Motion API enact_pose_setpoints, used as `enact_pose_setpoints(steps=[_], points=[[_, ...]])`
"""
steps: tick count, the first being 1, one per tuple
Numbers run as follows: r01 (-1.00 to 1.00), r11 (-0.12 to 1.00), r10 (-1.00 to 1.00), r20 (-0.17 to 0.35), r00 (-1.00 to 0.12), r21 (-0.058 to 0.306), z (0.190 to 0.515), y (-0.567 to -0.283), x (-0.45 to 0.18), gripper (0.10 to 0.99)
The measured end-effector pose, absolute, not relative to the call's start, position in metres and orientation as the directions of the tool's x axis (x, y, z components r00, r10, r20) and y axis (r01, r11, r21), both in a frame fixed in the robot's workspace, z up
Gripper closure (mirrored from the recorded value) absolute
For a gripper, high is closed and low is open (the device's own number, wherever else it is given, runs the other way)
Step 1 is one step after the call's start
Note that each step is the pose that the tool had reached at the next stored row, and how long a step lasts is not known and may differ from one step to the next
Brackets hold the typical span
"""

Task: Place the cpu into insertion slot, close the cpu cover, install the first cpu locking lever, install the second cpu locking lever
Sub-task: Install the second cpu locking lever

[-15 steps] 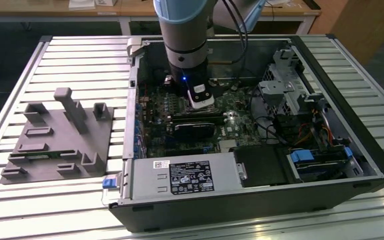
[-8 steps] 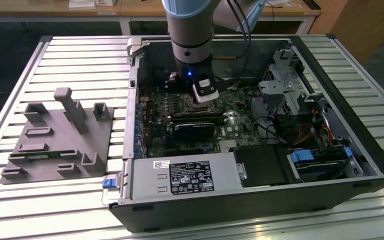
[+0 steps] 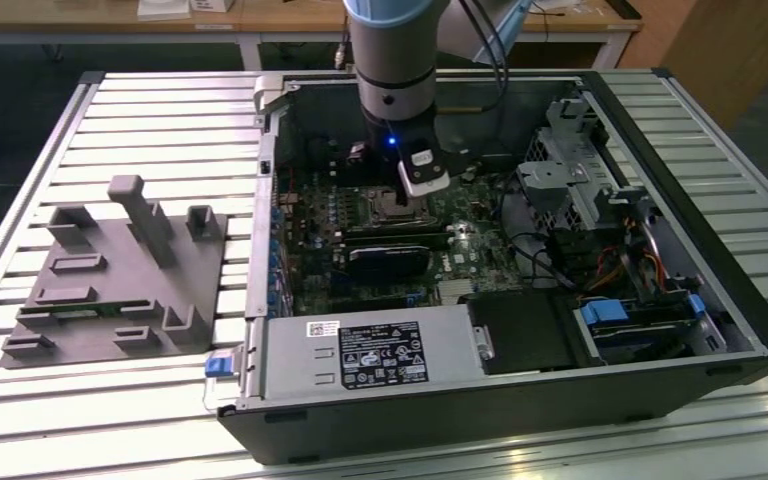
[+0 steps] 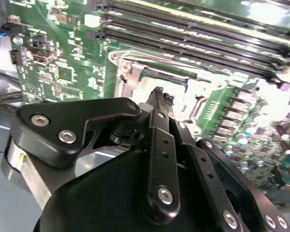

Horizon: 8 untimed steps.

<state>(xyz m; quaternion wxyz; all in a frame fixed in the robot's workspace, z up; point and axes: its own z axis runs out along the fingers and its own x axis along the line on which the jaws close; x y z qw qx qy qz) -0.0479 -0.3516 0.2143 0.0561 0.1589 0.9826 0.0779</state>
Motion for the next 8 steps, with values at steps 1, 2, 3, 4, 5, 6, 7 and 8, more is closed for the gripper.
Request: enact_pose_setpoints(steps=[1,2,3,4,5,6,7,8], points=[[0.304,0.938,0.321,-0.086,-0.943,0.168,0.2141,-0.3507,-0.0467,0.98],[0.304,0.938,0.321,-0.087,-0.943,0.167,0.2141,-0.3507,-0.0466,0.98],[0.304,0.938,0.321,-0.087,-0.943,0.167,0.2141,-0.3507,-0.0466,0.98],[0.304,0.938,0.321,-0.087,-0.943,0.167,0.2141,-0.3507,-0.0466,0.98],[0.304,0.938,0.321,-0.087,-0.943,0.167,0.2141,-0.3507,-0.0466,0.98],[0.304,0.938,0.321,-0.087,-0.943,0.167,0.2141,-0.3506,-0.0465,0.98],[0.304,0.938,0.321,-0.087,-0.943,0.167,0.2141,-0.3507,-0.0465,0.98],[0.304,0.938,0.321,-0.087,-0.943,0.167,0.2141,-0.3506,-0.0465,0.98]])
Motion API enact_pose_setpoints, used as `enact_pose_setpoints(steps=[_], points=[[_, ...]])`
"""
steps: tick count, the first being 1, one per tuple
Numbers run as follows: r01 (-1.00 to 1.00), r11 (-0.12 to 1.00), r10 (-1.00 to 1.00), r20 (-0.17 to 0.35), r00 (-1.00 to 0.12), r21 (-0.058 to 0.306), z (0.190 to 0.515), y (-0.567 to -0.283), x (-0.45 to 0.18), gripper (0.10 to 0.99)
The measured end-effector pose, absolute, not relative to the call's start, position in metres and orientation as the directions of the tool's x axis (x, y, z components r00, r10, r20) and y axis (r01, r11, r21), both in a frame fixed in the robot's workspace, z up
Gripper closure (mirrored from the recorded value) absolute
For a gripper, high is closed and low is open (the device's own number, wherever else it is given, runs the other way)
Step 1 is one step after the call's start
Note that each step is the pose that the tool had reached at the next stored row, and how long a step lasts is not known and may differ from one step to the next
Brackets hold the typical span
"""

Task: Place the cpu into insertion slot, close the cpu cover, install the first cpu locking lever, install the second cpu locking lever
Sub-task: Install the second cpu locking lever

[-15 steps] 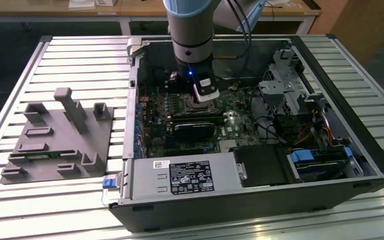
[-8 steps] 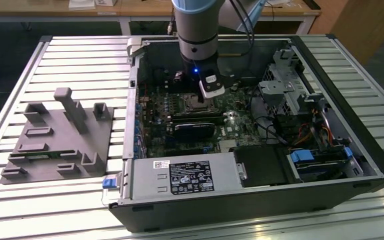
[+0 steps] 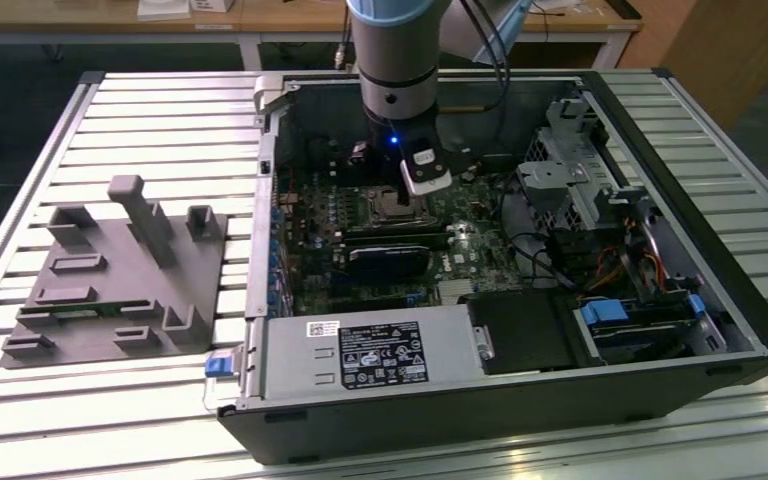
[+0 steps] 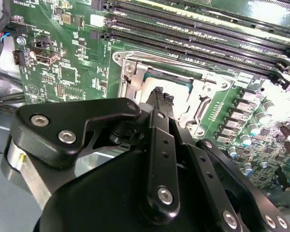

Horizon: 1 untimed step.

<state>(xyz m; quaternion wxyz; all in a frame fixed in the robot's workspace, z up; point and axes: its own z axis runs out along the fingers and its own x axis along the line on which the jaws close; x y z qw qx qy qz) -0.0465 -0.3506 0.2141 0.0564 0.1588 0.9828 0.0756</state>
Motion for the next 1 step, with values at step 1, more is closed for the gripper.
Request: enact_pose_setpoints(steps=[1], points=[[0.304,0.938,0.321,-0.087,-0.943,0.166,0.2141,-0.3507,-0.0465,0.98]])
